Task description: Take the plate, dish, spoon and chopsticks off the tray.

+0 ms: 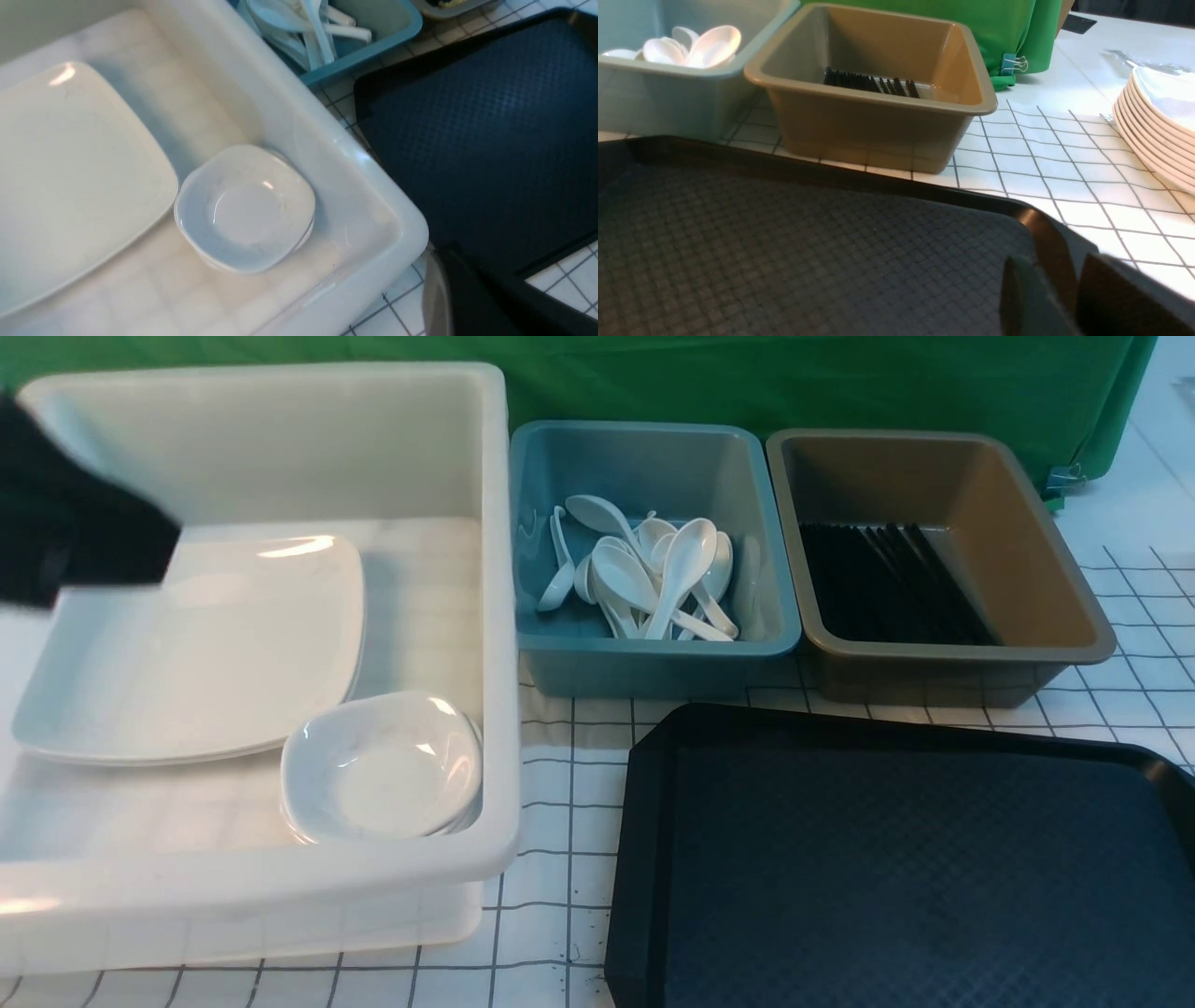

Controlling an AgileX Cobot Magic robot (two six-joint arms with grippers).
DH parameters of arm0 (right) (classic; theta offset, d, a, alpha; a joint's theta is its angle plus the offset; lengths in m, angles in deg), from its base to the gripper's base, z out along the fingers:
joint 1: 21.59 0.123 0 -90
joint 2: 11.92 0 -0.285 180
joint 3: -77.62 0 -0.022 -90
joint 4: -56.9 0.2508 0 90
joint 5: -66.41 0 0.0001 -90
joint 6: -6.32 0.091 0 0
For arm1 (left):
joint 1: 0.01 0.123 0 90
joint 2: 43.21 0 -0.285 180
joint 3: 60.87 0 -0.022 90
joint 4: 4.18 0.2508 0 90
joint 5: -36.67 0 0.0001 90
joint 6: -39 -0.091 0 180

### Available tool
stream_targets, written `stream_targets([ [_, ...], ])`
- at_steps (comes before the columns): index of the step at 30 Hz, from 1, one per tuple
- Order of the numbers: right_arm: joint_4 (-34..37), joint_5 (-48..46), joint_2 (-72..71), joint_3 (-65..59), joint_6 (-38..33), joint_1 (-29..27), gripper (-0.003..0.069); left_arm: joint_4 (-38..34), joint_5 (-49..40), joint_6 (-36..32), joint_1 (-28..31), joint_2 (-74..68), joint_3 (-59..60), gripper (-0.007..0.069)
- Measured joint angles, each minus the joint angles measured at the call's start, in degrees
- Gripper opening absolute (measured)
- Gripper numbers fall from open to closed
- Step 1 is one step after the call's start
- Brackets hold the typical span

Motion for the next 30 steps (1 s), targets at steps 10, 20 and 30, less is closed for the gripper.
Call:
stream_targets([
  [10, 0.53, 0.0, 0.0, 0.0, 0.23, 0.0, 0.022, 0.56, 8.07, 3.12, 0.0, 14.85, 16.17, 0.0],
  [20, 2.36, 0.11, 0.0, 0.0, 0.42, 0.0, 0.0237, -1.46, 12.43, 4.14, 0.0, 29.47, 23.51, 0.0],
  [30, 2.49, 0.22, 0.0, 0.0, 0.48, 0.0, 0.0239, 2.15, 42.7, 4.19, 0.0, 45.34, 39.37, 0.0],
])
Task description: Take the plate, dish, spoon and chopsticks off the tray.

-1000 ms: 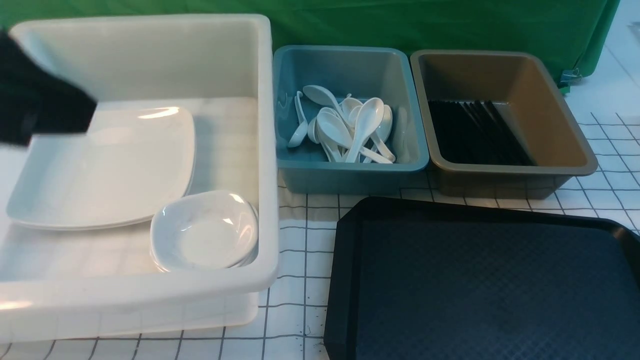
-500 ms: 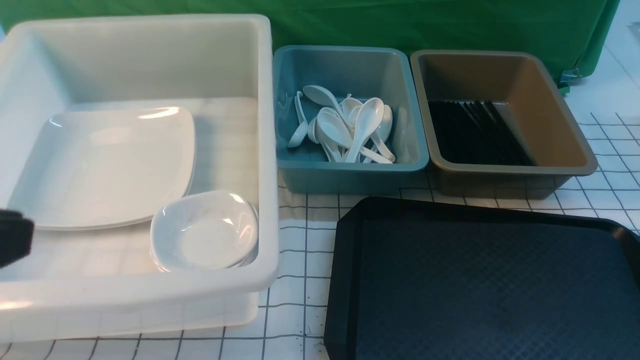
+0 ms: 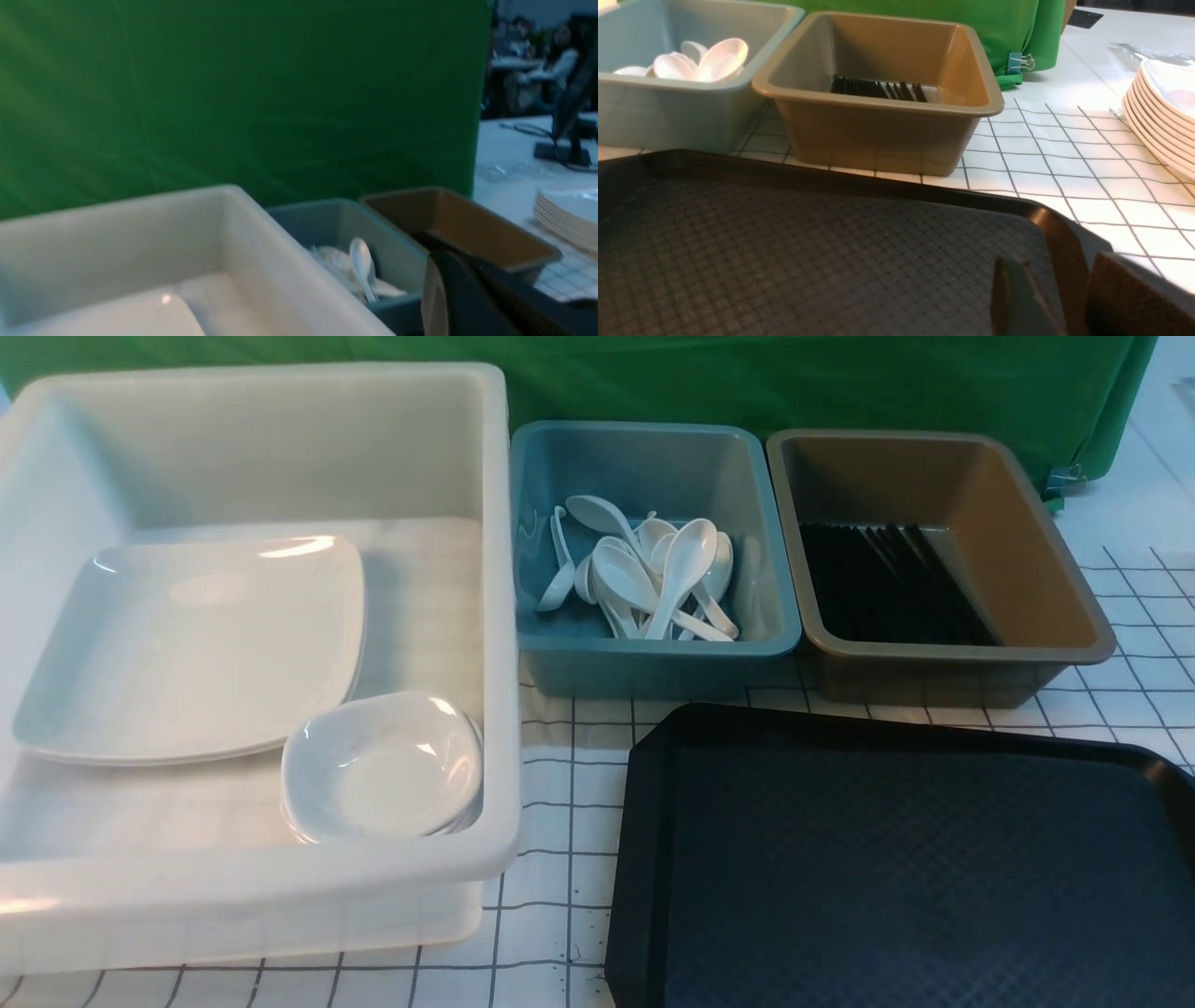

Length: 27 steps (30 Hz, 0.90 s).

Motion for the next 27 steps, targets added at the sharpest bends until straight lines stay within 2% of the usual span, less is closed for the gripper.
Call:
stream_targets([
  [2, 0.0, 0.0, 0.0, 0.0, 0.0, 0.0, 0.0239, -0.3, 3.73, 0.0, 0.0, 0.73, 2.66, 0.0],
  [5, 0.0, 0.0, 0.0, 0.0, 0.0, 0.0, 0.0239, -2.48, 4.63, 0.36, 0.0, 0.78, 4.83, 0.0],
  [10, 0.0, 0.0, 0.0, 0.0, 0.0, 0.0, 0.0239, -4.21, 0.5, 0.75, 0.0, 0.73, 8.4, 0.0],
  [17, 0.0, 0.0, 0.0, 0.0, 0.0, 0.0, 0.0239, -3.13, -1.89, 0.79, 0.0, 0.73, 11.28, 0.0],
  [25, 0.0, 0.0, 0.0, 0.0, 0.0, 0.0, 0.0239, 0.97, 6.94, 2.53, 0.15, 0.67, 15.83, 0.0001],
  [27, 0.0, 0.05, 0.0, 0.0, 0.0, 0.0, 0.0239, 2.59, 12.87, 3.39, 1.44, 0.63, 20.62, 0.0001],
])
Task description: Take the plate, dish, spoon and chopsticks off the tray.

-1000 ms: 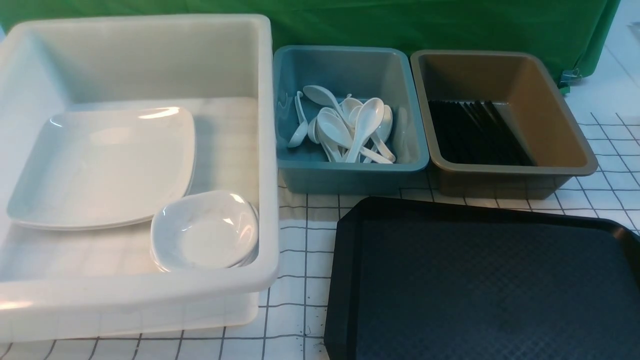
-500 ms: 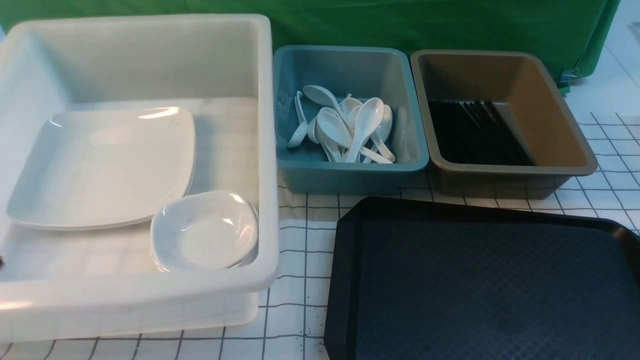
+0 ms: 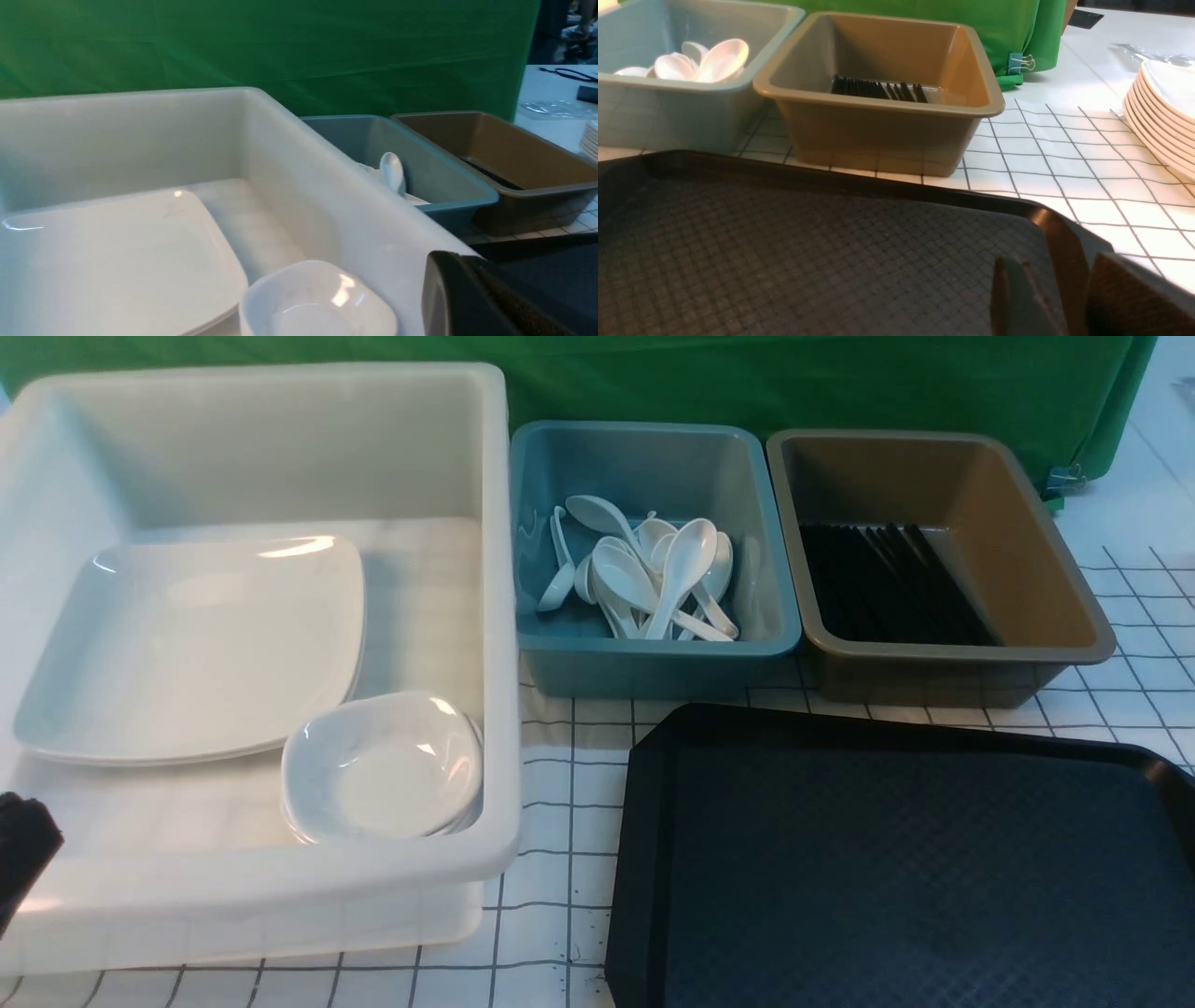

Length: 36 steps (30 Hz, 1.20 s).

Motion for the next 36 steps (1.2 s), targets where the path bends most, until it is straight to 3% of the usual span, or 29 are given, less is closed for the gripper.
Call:
stream_targets([
  [5, 0.0, 0.0, 0.0, 0.0, 0.0, 0.0, 0.0239, 0.43, 6.28, 0.39, 6.58, 1.39, 8.33, 0.0002],
  [16, 0.0, 0.0, 0.0, 0.0, 0.0, 0.0, 0.0239, 2.41, 7.15, 0.51, 18.02, 7.91, 15.56, 0.0004],
  [36, 0.0, 0.0, 0.0, 0.0, 0.0, -0.33, 0.0239, 2.9, 1.64, 0.51, 14.56, 7.91, 15.59, 0.0005],
])
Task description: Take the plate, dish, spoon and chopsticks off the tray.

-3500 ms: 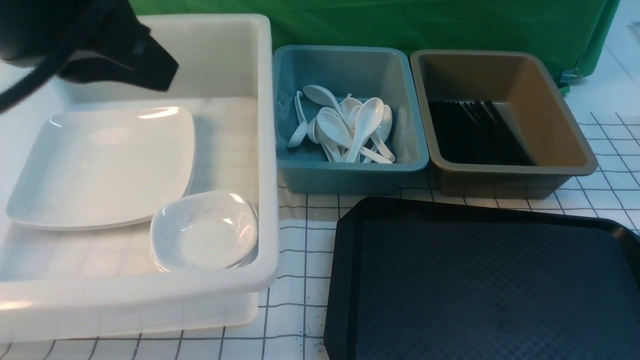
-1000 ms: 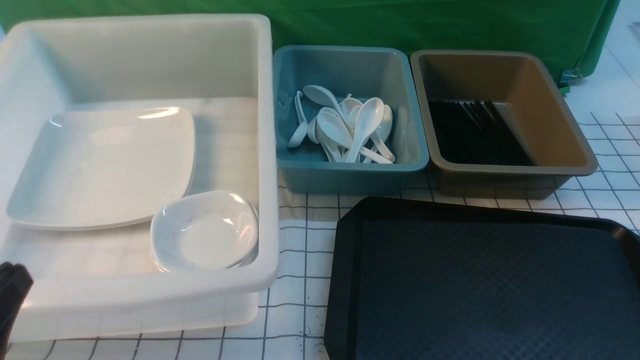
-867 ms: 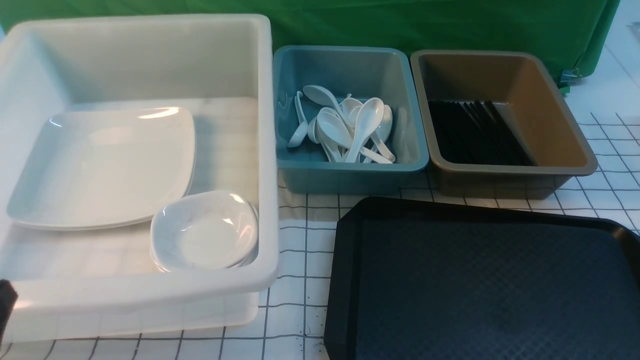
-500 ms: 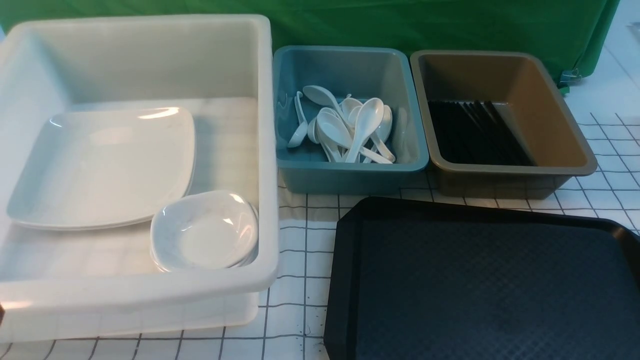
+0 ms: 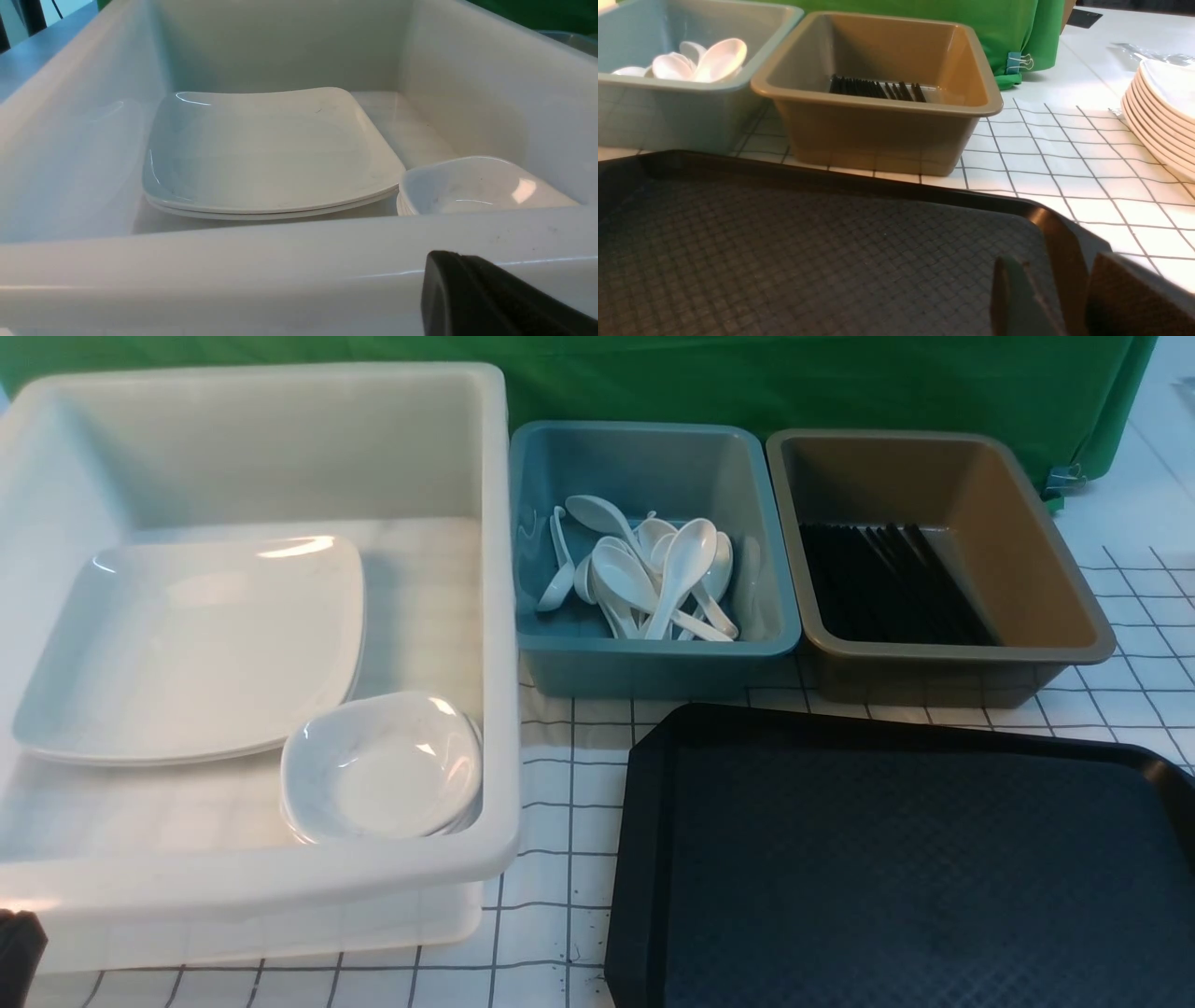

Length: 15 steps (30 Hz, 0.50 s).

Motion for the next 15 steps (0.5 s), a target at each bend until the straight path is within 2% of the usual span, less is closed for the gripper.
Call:
stream_targets([
  [15, 0.0, 0.0, 0.0, 0.0, 0.0, -0.04, 0.0239, 0.0, 0.0, 0.0, 0.0, 0.0, 0.0, 0.0005],
])
